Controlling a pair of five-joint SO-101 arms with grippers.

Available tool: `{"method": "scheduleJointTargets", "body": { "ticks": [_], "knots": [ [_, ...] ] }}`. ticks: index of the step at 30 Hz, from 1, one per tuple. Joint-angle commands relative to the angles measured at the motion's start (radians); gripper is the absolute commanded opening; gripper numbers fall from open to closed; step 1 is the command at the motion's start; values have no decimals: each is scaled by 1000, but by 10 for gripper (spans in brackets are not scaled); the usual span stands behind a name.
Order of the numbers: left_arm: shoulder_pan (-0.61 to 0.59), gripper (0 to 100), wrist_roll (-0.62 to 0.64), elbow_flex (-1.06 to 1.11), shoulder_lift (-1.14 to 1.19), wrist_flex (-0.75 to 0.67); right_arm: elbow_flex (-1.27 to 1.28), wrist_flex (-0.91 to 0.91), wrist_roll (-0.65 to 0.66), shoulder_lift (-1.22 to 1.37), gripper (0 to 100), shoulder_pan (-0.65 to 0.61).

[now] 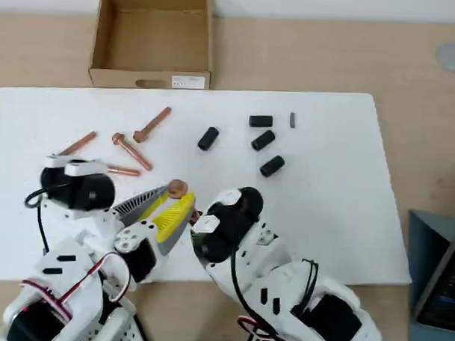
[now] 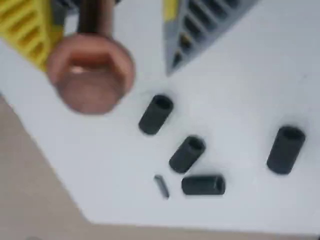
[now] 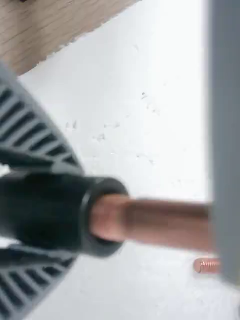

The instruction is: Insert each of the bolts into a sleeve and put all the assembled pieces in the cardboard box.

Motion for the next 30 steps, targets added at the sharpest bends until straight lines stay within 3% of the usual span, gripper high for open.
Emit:
{"method": "scheduleJointTargets", "body": {
  "ticks": [1, 12, 18, 23, 30],
  "knots": [
    [-6, 153, 5, -60, -1, 2, -2, -23, 0, -5, 9, -12],
    [81, 151, 28, -66, -2, 80, -2, -23, 0, -5, 9, -10],
    [21, 0, -68, -110, -4, 78, -2, -18, -2, -7, 9, -5],
    [-98, 1, -146, -104, -4, 84, -2, -18, -5, -7, 9, 5],
    [-345, 1, -258, 29, -4, 86, -25, -17, -3, -1, 9, 188]
  ]
}}
